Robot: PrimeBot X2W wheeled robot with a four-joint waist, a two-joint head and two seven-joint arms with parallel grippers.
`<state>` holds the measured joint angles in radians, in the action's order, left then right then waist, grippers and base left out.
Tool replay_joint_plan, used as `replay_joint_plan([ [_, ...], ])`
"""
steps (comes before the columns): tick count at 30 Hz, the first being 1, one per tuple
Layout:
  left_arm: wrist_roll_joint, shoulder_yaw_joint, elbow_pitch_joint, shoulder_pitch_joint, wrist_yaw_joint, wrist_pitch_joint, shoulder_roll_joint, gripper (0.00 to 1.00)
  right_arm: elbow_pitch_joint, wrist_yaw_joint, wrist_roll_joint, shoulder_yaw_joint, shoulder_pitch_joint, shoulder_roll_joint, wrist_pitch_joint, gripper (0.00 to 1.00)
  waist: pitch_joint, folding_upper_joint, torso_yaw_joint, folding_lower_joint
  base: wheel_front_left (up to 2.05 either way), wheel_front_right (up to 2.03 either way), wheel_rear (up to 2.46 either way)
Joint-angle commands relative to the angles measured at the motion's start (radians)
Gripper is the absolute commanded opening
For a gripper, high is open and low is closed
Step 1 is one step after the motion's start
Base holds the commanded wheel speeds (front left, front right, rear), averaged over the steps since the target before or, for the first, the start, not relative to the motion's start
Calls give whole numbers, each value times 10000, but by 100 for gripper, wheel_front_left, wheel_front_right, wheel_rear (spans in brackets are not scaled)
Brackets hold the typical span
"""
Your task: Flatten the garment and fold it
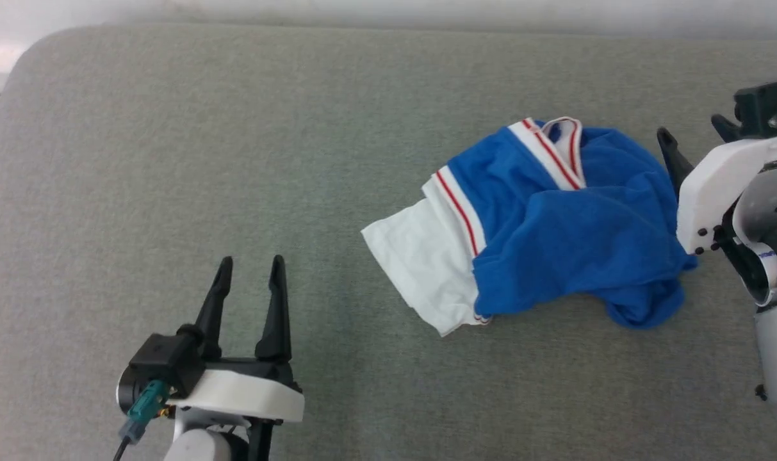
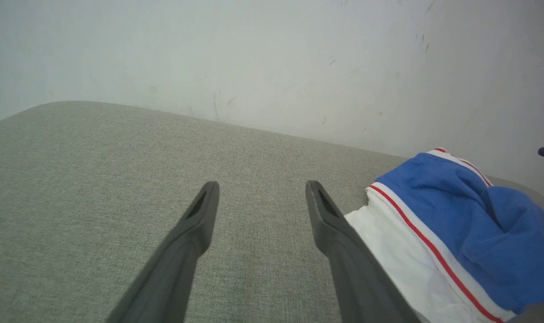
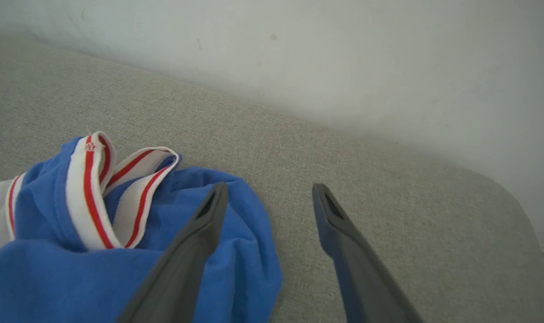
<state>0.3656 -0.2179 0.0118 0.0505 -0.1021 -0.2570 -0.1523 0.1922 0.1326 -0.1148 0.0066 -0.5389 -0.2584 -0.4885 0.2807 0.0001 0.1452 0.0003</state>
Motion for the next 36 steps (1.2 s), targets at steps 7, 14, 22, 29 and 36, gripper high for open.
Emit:
replay_joint_plan([
  [7,-330,113,-414,334,457,-47,360,100,1927,-19,659,-336,-162,-19,-831,100,527,-1,944,-3,0,0,0],
  [14,-621,253,-668,308,644,-47,473,100,3034,-19,645,-1103,197,717,-1577,45,353,-1,1059,-3,0,0,0],
  [22,-801,459,-856,10,762,-47,475,100,2226,-19,93,-842,-22,642,-315,0,-624,-1,505,-3,0,0,0],
  [29,-807,631,-878,-503,672,-47,454,100,92,-19,-643,-859,580,527,194,0,-1470,-1,-52,-3,0,0,0],
  [36,-727,741,-715,-932,607,-47,452,100,-4272,-19,-511,-2168,4250,1390,-1010,0,-1471,-1,-573,-3,0,0,0],
])
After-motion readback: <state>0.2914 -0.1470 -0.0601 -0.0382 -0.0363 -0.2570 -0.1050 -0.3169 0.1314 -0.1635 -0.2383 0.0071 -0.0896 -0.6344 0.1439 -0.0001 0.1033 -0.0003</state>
